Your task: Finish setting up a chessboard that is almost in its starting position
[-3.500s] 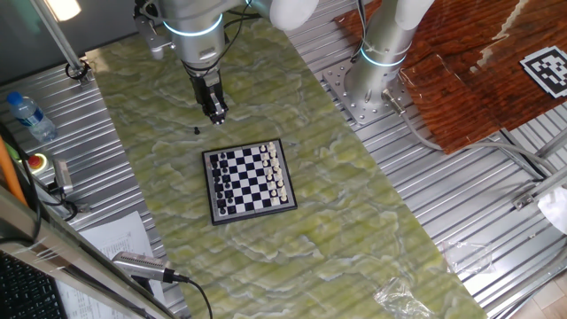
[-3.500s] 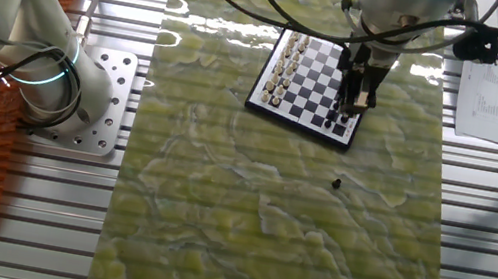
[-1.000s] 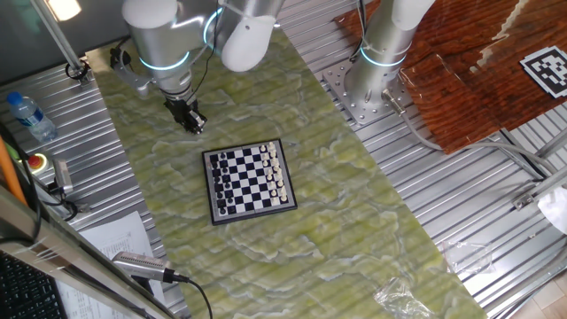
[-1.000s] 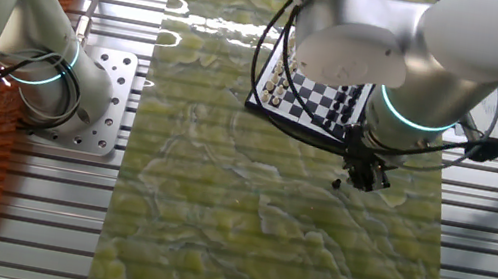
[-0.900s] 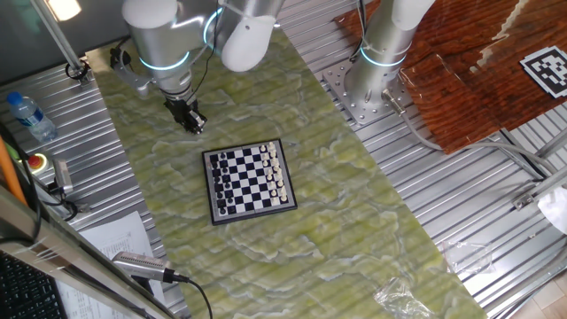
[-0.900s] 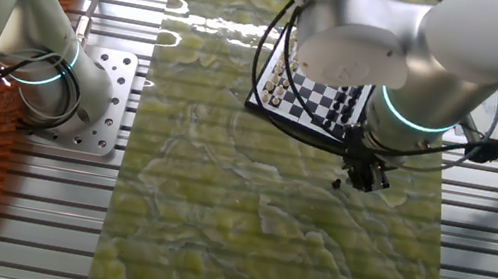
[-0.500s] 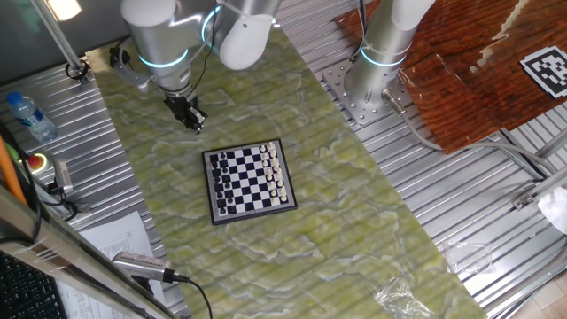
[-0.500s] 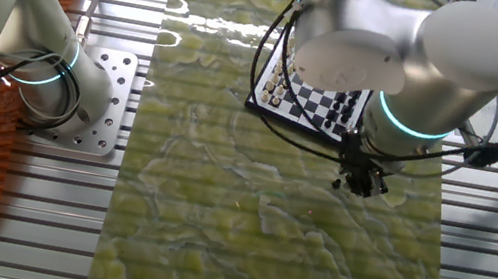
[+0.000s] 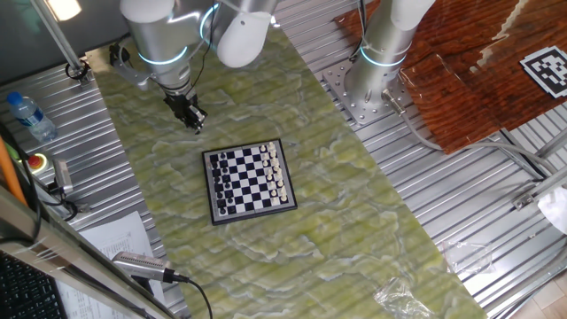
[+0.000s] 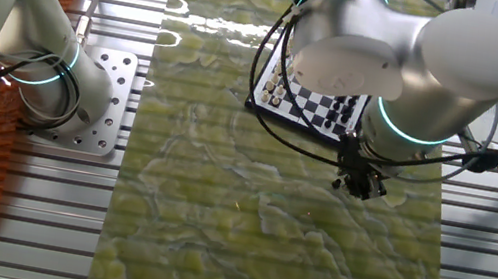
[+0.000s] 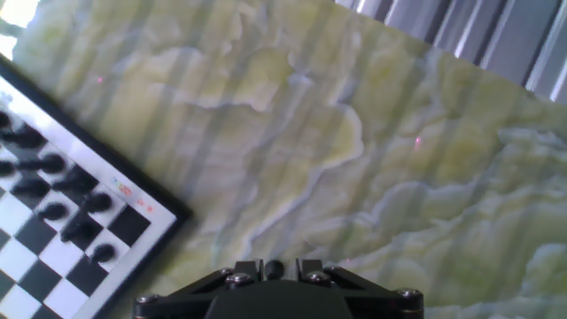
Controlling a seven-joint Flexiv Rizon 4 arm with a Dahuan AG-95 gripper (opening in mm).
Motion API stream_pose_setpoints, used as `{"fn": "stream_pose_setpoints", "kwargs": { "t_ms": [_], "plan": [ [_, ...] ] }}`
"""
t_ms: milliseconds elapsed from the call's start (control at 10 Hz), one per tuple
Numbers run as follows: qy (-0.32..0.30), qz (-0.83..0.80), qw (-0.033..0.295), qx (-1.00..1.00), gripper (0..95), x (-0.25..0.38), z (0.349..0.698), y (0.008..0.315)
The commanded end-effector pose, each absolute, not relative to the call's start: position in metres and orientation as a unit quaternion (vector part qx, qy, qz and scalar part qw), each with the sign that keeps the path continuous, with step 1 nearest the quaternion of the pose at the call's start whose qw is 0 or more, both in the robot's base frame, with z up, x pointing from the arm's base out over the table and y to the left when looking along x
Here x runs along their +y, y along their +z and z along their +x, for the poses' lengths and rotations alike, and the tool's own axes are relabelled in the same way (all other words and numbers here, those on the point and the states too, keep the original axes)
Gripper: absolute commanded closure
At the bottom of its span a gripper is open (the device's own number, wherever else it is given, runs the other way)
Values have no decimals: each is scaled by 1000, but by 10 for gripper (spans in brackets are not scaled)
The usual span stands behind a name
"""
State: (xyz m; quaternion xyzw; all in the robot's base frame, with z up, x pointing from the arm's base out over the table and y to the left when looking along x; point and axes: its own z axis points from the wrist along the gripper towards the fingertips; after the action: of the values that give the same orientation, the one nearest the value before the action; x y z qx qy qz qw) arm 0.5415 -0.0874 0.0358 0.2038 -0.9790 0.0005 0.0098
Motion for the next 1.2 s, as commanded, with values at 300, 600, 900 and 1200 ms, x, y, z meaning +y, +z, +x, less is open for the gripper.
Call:
{"fn": "stream_pose_setpoints", "kwargs": {
  "t_ms": [300, 600, 900, 1200],
  "plan": [
    [1, 204, 11, -979, 760, -85, 540, 34],
    [2, 207, 14, -978, 760, -84, 539, 33],
    [3, 209, 13, -978, 760, -84, 535, 31],
    [5, 203, 14, -979, 760, -84, 529, 28]
  ]
}}
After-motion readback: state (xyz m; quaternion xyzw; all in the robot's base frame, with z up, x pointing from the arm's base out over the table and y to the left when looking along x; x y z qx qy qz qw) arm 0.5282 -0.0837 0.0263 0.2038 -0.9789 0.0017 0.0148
